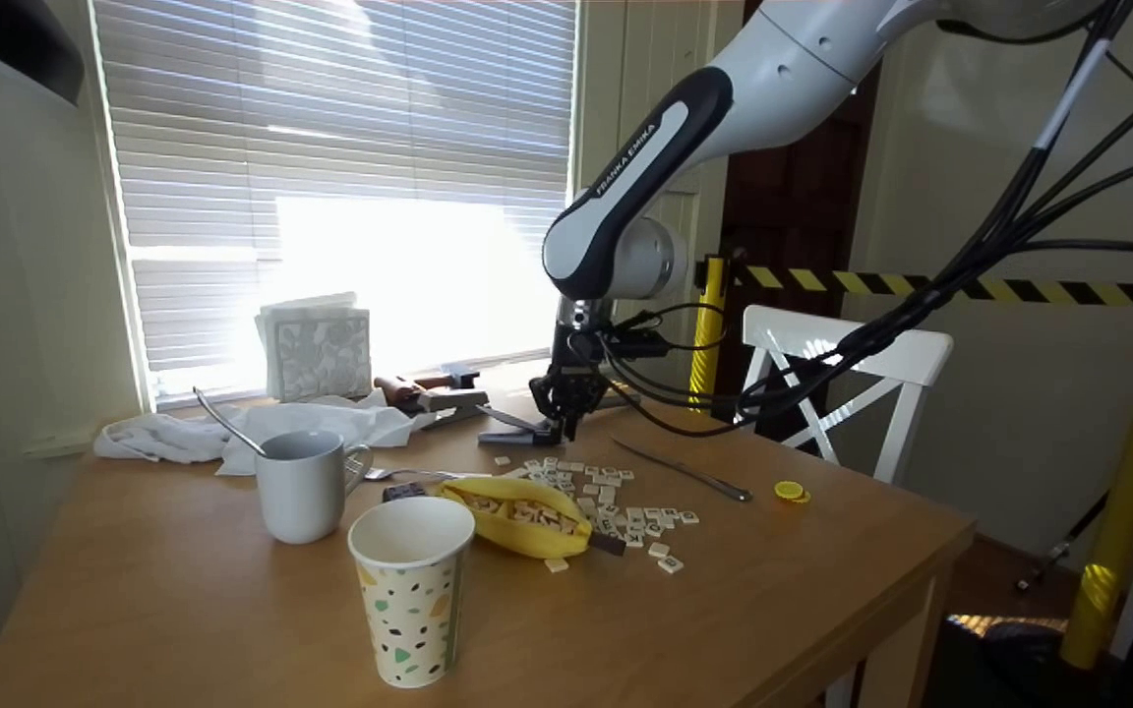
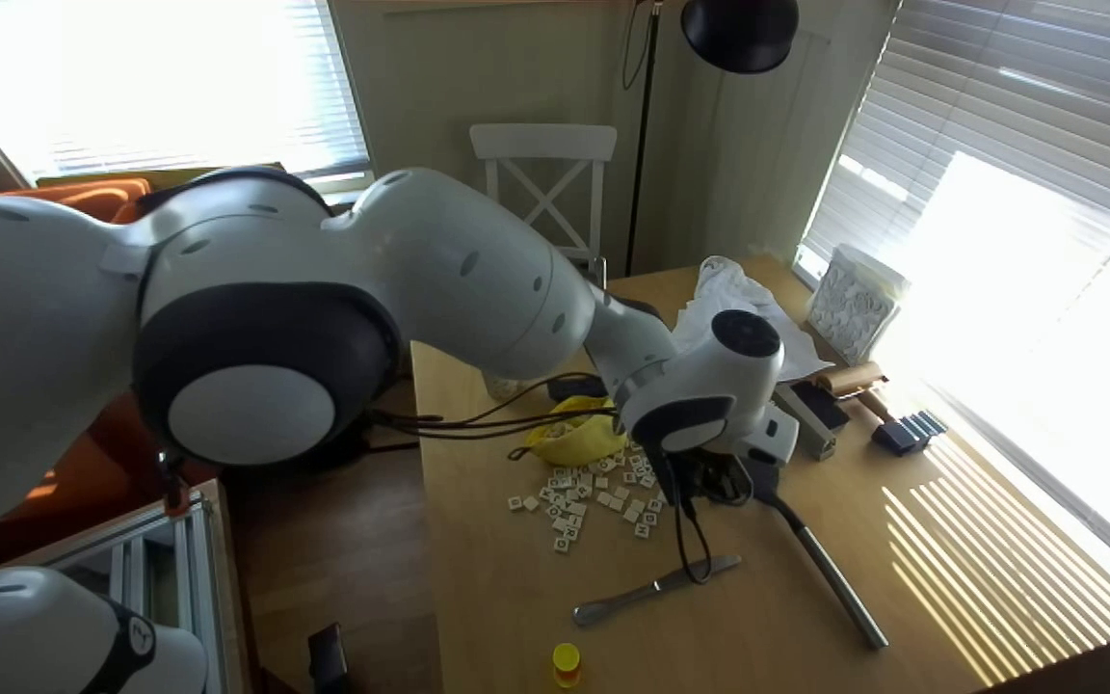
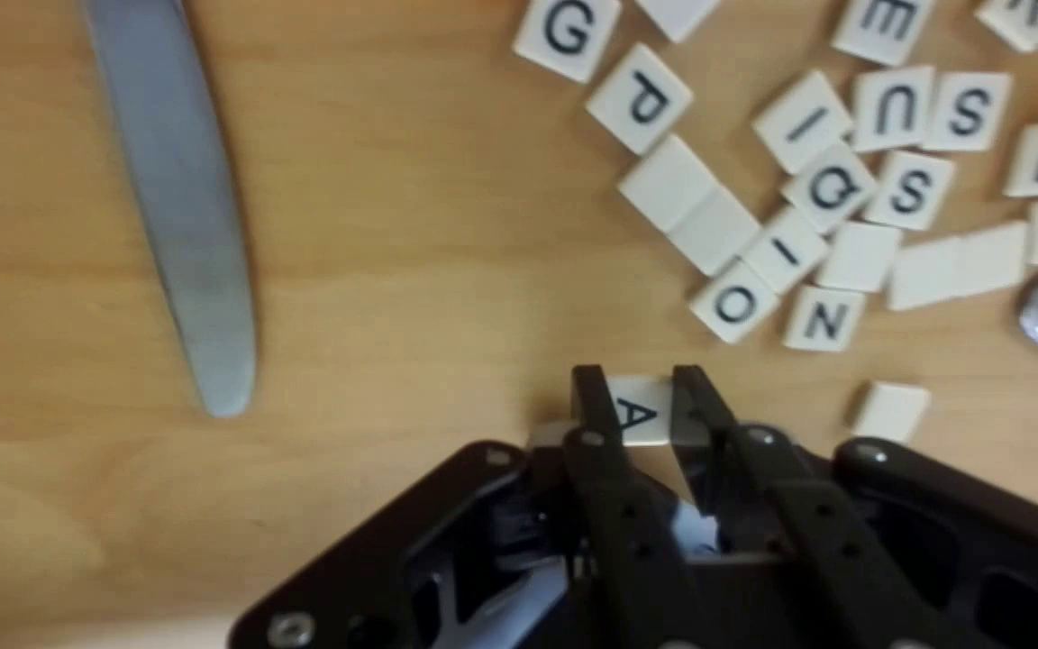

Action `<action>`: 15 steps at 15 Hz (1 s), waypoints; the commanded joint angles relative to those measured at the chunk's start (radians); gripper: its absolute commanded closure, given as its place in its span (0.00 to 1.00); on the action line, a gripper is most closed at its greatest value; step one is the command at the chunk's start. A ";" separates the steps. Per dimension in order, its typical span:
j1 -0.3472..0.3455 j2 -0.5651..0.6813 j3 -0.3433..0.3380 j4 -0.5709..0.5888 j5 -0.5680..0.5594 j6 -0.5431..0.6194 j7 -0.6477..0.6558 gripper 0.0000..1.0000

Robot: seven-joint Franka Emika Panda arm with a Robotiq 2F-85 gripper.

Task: Put one letter block into the yellow bag

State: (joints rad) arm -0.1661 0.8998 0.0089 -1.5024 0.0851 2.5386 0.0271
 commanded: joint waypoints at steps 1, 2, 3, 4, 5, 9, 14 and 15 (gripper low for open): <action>-0.052 -0.157 0.109 -0.186 0.052 0.123 -0.180 0.95; -0.065 -0.180 0.142 -0.211 0.059 0.142 -0.230 0.95; -0.078 -0.195 0.176 -0.227 0.068 0.155 -0.280 0.95; -0.092 -0.203 0.211 -0.236 0.078 0.161 -0.331 0.95; -0.111 -0.209 0.250 -0.243 0.092 0.161 -0.386 0.95; -0.197 -0.183 0.404 -0.234 0.162 0.107 -0.619 0.95; -0.279 -0.151 0.492 -0.222 0.248 -0.076 -0.899 0.95; -0.277 -0.149 0.479 -0.215 0.258 -0.138 -0.940 0.95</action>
State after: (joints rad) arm -0.4061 0.7387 0.4704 -1.7259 0.2836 2.5264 -0.7662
